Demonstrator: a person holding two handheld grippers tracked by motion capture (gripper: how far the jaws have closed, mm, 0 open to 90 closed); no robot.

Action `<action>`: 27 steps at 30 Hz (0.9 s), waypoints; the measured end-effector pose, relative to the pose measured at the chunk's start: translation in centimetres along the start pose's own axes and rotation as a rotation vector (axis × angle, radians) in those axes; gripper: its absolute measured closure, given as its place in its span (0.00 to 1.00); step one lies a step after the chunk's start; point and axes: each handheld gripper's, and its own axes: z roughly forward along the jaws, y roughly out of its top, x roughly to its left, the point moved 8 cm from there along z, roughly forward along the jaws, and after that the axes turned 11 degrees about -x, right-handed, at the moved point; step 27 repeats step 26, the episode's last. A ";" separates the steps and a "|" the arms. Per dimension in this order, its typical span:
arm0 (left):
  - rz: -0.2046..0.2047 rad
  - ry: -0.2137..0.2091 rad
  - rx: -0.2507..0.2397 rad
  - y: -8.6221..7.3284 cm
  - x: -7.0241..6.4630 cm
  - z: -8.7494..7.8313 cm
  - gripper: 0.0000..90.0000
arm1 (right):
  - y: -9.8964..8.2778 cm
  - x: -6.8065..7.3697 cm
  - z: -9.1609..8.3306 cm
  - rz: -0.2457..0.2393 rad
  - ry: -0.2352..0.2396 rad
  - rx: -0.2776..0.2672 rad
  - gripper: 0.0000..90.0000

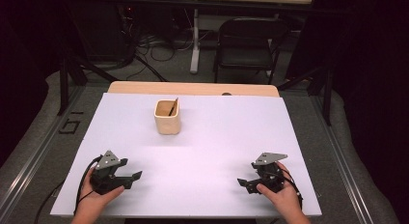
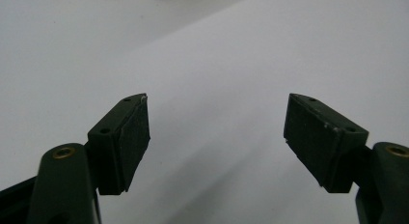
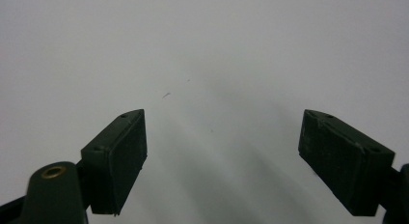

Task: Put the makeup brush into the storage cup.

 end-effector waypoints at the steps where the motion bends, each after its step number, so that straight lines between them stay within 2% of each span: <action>1: -0.002 0.000 0.001 0.0 0.1 0.0 0.27 | 0.0 0.0 0.0 -0.001 0.000 0.000 0.19; 8: -0.014 0.009 -0.003 -0.1 0.3 0.0 0.27 | 0.0 -0.1 0.0 -0.002 -0.002 -0.003 0.19; 27: -0.013 0.006 -0.014 0.1 0.3 0.1 0.27 | 0.1 0.1 0.1 -0.004 0.001 -0.016 0.19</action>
